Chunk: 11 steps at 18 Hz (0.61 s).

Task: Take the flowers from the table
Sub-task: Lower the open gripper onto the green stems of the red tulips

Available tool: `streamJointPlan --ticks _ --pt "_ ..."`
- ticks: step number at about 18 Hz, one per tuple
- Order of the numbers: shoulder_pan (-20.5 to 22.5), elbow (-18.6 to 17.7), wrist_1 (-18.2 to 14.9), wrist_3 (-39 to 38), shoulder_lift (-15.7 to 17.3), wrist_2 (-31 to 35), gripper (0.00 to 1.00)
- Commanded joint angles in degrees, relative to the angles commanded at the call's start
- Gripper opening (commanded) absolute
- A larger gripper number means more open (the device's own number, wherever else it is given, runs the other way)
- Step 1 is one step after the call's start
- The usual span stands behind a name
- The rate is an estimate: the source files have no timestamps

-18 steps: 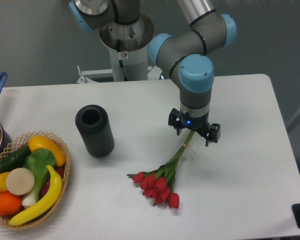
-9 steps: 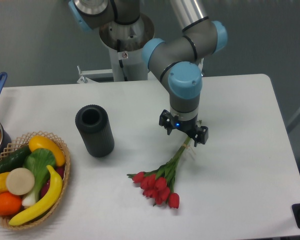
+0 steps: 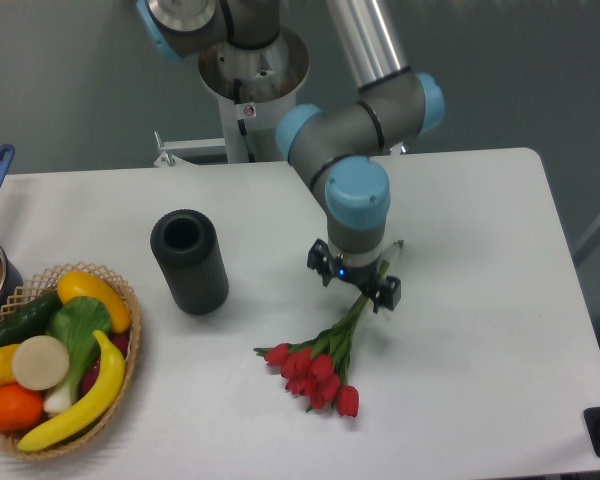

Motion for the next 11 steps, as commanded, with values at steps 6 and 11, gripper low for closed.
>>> streamJointPlan --ticks 6,11 --pt "-0.1 0.1 0.0 0.2 -0.8 0.0 0.83" --pt "-1.2 0.2 0.2 -0.1 -2.1 -0.6 0.63"
